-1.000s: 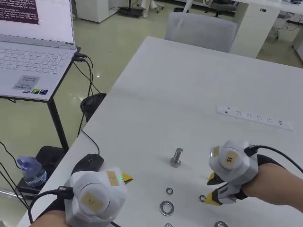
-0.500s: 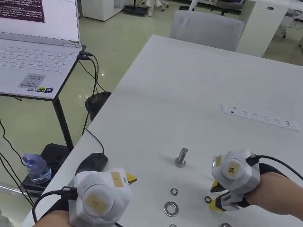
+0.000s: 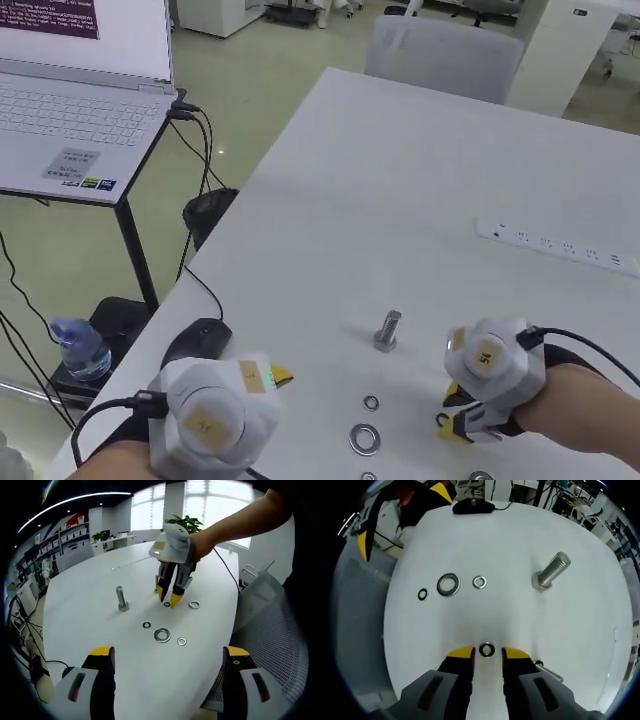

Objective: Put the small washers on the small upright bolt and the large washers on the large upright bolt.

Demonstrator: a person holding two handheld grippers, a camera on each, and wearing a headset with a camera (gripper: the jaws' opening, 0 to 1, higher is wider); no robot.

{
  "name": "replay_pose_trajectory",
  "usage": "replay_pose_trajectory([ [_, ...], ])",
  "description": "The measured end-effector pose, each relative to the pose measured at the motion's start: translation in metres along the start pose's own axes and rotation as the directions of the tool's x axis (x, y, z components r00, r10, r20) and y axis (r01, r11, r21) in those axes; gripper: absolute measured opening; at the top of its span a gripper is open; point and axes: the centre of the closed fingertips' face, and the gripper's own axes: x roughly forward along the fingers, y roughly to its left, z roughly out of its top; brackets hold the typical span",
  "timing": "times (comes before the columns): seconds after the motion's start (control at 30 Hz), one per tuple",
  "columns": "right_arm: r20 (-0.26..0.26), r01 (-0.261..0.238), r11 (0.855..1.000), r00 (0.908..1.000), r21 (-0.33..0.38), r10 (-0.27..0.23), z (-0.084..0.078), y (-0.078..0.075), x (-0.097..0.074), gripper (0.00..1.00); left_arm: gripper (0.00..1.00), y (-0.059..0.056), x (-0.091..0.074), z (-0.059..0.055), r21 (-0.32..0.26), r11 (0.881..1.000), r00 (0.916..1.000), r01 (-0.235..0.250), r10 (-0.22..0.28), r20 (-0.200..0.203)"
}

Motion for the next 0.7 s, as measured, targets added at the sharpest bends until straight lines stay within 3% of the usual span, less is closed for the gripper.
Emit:
replay_pose_trajectory([
  [0.7,-0.047,0.017,1.0,0.9988,0.024,-0.016,-0.0025,0.0018,0.0008,0.14,0.86,-0.0035,0.0015,0.0016,0.003,1.0,1.0,0.007,-0.007,0.003],
])
